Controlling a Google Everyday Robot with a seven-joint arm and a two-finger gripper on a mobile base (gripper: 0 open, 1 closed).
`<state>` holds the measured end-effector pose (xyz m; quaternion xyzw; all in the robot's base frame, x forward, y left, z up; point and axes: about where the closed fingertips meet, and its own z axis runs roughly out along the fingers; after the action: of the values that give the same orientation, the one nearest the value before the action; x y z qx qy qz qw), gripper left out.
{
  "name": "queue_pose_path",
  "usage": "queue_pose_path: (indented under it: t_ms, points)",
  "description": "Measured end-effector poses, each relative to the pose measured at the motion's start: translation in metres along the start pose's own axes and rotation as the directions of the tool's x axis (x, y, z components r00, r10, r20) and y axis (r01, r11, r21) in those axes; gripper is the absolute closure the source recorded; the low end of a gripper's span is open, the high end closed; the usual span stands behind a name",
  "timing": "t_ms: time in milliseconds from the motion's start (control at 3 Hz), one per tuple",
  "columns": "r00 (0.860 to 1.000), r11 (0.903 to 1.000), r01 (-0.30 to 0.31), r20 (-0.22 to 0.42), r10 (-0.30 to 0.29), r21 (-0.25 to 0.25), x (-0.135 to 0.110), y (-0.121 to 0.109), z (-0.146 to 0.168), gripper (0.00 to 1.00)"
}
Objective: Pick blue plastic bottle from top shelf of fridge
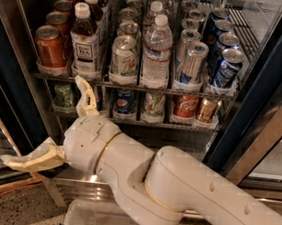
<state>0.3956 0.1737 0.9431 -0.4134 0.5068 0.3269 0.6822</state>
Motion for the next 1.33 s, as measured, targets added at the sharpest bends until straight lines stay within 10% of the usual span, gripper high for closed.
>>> queue_pose_path:
  t_ms: [667, 1333]
  points:
    - [0.993, 0.9882, 0.103, 0.043, -0.108, 0.114, -0.076, 0.03, 0.006, 0.0]
    - [0.993, 0.9764, 0.109, 0.015, -0.113, 0.187, -0.071, 0.024, 0.011, 0.0]
